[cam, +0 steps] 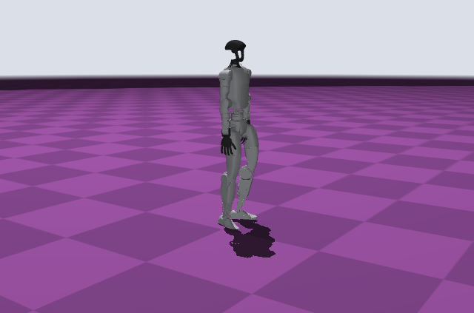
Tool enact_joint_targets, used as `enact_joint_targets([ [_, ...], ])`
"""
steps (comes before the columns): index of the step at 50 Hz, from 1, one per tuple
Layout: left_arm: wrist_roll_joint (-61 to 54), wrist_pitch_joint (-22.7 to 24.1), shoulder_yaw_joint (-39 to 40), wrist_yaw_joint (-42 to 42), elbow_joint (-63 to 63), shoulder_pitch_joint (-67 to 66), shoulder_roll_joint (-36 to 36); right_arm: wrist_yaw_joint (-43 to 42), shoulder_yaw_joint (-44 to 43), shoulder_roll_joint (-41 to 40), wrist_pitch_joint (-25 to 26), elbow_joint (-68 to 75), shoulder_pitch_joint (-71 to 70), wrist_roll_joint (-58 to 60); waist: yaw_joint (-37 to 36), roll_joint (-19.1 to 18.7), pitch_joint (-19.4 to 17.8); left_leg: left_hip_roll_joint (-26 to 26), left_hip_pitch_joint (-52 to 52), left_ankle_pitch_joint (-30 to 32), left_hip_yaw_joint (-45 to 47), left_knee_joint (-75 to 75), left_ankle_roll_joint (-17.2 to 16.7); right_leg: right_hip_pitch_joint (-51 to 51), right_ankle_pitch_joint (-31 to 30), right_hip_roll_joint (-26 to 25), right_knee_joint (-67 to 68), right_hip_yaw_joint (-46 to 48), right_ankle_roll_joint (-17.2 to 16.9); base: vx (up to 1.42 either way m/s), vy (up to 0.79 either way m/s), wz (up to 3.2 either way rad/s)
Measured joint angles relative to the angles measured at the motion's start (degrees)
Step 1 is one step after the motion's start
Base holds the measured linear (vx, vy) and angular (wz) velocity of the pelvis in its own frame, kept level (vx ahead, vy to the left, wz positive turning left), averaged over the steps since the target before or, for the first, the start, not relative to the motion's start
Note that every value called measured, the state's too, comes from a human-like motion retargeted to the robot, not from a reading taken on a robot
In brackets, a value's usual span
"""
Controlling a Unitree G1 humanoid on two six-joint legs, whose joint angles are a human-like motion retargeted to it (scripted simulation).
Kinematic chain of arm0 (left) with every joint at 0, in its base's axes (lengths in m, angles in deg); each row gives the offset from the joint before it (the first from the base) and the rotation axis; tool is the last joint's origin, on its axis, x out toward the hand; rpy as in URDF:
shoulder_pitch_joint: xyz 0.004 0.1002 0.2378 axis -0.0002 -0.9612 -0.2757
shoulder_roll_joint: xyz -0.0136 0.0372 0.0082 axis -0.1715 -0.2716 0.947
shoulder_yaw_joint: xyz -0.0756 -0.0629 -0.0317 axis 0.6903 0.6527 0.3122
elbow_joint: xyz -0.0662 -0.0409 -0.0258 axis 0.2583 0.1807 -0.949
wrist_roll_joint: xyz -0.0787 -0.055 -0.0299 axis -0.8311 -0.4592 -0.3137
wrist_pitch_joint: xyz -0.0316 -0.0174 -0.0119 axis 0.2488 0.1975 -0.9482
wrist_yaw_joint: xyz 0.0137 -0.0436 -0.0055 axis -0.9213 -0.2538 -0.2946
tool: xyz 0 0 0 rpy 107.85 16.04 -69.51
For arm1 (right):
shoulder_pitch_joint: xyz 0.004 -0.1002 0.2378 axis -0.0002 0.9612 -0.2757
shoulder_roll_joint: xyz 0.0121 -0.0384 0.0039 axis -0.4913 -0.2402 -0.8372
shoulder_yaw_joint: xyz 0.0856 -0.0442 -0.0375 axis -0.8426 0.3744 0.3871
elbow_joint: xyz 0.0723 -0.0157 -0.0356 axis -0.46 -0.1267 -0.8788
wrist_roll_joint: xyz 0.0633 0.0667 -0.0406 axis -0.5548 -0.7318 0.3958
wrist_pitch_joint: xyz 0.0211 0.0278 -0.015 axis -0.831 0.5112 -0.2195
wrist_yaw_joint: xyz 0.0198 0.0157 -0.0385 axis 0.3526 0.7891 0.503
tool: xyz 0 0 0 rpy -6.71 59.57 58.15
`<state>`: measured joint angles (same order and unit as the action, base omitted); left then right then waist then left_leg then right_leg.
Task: In place motions
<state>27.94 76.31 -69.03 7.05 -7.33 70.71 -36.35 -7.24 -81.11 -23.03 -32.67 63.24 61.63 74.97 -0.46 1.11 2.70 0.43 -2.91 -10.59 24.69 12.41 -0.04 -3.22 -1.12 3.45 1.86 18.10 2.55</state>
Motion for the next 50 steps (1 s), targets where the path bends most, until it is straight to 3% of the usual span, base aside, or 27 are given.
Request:
enact_joint_targets([
  [5,-4.4,-0.7,3.1,-7.7,-1.4,2.3,0.0,-1.5,-1.4,0.2,1.0,4.4,-0.5,0.0,0.9,-0.2,0.3,0.0,-0.6,-0.4,-0.2,-0.3,-0.2,0.7,-0.4,0.3,3.1,1.1,-2.3,0.05,0.04,0.04],
  [10,-7.4,-0.3,3.7,-4.8,0.9,4.6,-0.2,-1.1,-3.7,0.3,0.6,5.0,0.2,-4.5,3.6,-0.2,-0.2,0.0,-2.8,-0.3,-3.9,0.6,-0.5,2.3,-2.6,0.1,7.3,0.1,-4.7,-0.01,0.01,0.68],
  [17,-6.2,0.3,2.1,-6.8,4.9,6.9,-1.0,-3.6,-5.3,0.7,-0.1,7.1,1.5,-7.2,6.9,0.4,-0.7,1.5,-5.7,1.1,-11.3,1.8,-0.2,5.8,-3.5,-2.8,8.6,-22.7,-8.4,-0.02,-0.05,1.37],
  [20,-6.0,0.5,1.0,-7.2,5.7,7.5,-1.0,-3.2,-5.6,1.2,0.1,7.6,2.2,-6.1,6.5,0.8,-0.7,2.5,-7.0,1.8,-14.4,2.0,-0.2,6.3,-3.4,-2.3,7.6,-26.4,-11.6,0.0,-0.06,1.42],
  [22,-5.9,0.6,0.6,-7.3,6.0,7.6,-0.9,-2.6,-5.3,1.5,0.3,7.6,2.5,-5.5,5.4,0.9,-0.9,2.9,-7.3,2.5,-15.8,1.6,-0.6,5.9,-2.9,-2.0,7.4,-25.9,-13.0,-0.02,-0.04,1.25],
  [26,-6.4,0.7,1.5,-7.1,6.2,6.7,-1.1,-1.7,-3.8,1.7,0.4,6.7,1.9,-4.5,2.8,1.2,-2.7,2.9,-7.3,4.1,-18.8,1.2,-3.1,4.2,-0.5,-1.7,6.5,-18.8,-9.8,-0.08,-0.05,1.08],
  [30,-6.8,0.2,2.8,-6.4,5.2,4.9,-1.8,-0.7,-2.5,1.9,0.0,4.0,1.0,-3.0,-0.6,1.8,-4.4,2.9,-8.0,4.5,-20.9,1.6,-5.0,2.9,0.8,-1.7,5.2,-14.5,-8.8,-0.13,-0.06,0.98],
  [35,-7.1,-1.0,5.5,-4.1,2.1,3.4,-2.2,-0.8,-1.2,2.6,-1.0,-0.5,0.0,-1.4,-1.5,2.7,-5.7,3.1,-11.1,3.5,-22.7,1.6,-3.8,1.7,1.9,-0.6,2.0,-4.9,-7.9,-0.24,-0.05,1.58],
  [37,-7.3,-1.3,5.9,-3.1,0.9,3.0,-2.0,-1.1,-1.7,3.1,-1.5,-1.5,0.0,-1.3,-1.6,3.1,-5.8,2.8,-12.7,1.9,-20.6,1.6,-1.4,1.6,2.6,0.2,0.9,-0.4,-7.9,-0.25,0.01,2.14],
  [40,-7.7,-1.6,5.7,-1.7,-0.8,3.0,-1.4,-1.2,-3.1,4.2,-2.1,-1.5,0.5,-2.1,-2.1,4.0,-6.5,-0.4,-13.5,-1.4,-8.1,1.7,2.2,1.1,3.6,1.8,-0.2,6.2,-8.4,-0.27,0.08,2.53],
  [45,-7.7,-1.5,5.7,-0.9,-3.1,2.9,-0.5,-4.6,-5.4,5.7,-2.4,2.3,2.2,-2.7,-1.6,4.3,-6.5,-5.0,-11.8,-3.9,13.5,3.1,-0.9,-0.9,5.5,3.3,-2.1,18.4,-10.7,-0.17,0.15,3.01],
  [50,-7.2,-1.5,5.6,0.1,-4.9,1.9,-0.2,-6.2,-8.1,5.9,-1.8,6.4,4.8,-2.5,-3.0,5.0,-4.6,-6.2,-8.2,-4.0,26.0,5.4,-3.1,-2.6,6.8,4.9,-3.3,28.8,-13.3,-0.05,0.28,2.85],
])
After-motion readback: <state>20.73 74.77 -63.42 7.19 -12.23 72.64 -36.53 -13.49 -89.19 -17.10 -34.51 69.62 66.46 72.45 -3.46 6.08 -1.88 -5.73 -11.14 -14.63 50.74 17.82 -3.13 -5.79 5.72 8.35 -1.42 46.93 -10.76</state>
